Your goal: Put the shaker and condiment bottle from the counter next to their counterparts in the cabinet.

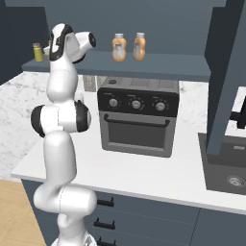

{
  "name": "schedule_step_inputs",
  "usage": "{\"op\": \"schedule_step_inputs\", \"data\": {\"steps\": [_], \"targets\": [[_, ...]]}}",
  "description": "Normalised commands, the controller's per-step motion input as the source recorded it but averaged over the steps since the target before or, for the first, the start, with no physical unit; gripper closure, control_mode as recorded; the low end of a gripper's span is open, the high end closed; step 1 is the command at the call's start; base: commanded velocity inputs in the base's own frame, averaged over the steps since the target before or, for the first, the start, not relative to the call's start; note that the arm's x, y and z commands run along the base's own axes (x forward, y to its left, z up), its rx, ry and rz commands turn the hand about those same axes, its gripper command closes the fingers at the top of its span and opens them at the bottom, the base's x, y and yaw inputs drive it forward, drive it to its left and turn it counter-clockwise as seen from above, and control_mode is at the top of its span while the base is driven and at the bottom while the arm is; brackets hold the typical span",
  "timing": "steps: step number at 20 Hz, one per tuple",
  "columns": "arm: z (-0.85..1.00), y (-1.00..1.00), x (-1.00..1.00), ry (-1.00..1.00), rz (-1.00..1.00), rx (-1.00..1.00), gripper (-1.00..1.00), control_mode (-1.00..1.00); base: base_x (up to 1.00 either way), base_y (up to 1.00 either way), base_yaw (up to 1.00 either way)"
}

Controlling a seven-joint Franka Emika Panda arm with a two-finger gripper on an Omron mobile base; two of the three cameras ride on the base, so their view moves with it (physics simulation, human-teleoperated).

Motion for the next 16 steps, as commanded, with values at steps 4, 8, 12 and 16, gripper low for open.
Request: {"op": "schedule_step_inputs", "data": {"steps": [4, 8, 12, 16], "targets": [[-0.02, 0.01, 0.41, 0.0, 0.14, 0.0, 1.0, -1.0, 0.0, 0.0, 0.0], [0.0, 0.01, 0.1, 0.0, 0.1, -0.06, -1.0, -1.0, 0.0, 0.0, 0.0], [0.0, 0.06, -0.03, 0.0, 0.01, -0.11, -1.0, -1.0, 0.0, 0.0, 0.0], [0.0, 0.13, 0.0, 0.0, 0.0, -0.1, -1.0, -1.0, 0.0, 0.0, 0.0]]}}
